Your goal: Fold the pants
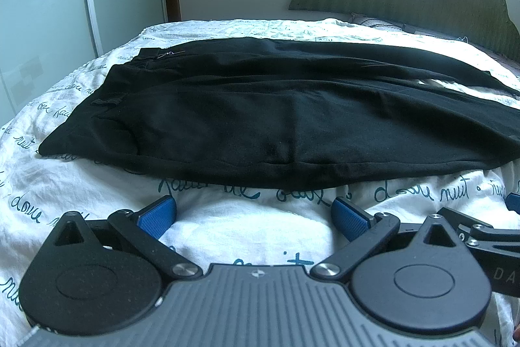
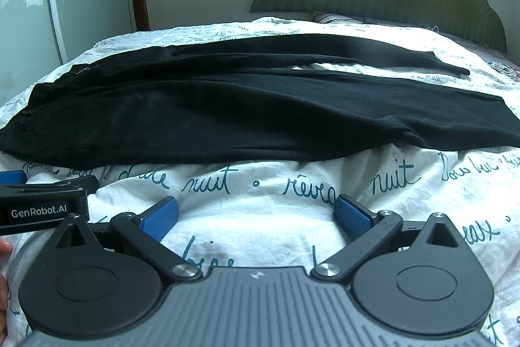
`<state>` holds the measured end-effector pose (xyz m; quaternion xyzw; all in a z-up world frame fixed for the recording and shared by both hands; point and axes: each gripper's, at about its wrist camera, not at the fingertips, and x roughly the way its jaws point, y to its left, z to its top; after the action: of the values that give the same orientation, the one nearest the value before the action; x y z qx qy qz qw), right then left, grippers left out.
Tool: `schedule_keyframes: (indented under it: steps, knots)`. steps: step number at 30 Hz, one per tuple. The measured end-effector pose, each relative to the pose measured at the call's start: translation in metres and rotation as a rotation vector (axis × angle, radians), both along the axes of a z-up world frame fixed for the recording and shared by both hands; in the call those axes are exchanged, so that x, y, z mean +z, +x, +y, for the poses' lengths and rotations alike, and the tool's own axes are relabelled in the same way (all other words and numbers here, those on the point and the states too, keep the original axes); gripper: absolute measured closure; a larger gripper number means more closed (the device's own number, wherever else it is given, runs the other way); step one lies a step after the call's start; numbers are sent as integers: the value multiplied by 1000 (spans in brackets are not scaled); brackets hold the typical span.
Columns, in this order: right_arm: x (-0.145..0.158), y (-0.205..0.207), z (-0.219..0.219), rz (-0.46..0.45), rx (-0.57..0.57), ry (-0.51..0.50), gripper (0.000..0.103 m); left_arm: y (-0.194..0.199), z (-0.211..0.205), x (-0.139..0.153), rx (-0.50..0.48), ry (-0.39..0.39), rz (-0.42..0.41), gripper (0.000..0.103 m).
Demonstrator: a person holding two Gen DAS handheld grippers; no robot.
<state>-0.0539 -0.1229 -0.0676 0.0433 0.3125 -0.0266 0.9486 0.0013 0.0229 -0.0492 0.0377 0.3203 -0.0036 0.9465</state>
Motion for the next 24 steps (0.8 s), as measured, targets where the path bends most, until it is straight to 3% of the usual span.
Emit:
schedule_keyframes:
  steps: [12,15,19,21,24]
  knots:
    - [0,0,0,2,-1,-3,0,1,0,0,-4,-4,3,0]
    - [2,-1,-3,9,23,6,0,-2,9,6,-27,-49,7,2]
    - [29,-2,-22,13,153,132,0,-5,30,27,10,-87,-37,1]
    - [56,5,-32,-60,244,216,0,0,43,39,46,-81,-51,1]
    - [93,35,-30,-202,421,208,0,15,64,57,77,-55,-55,1]
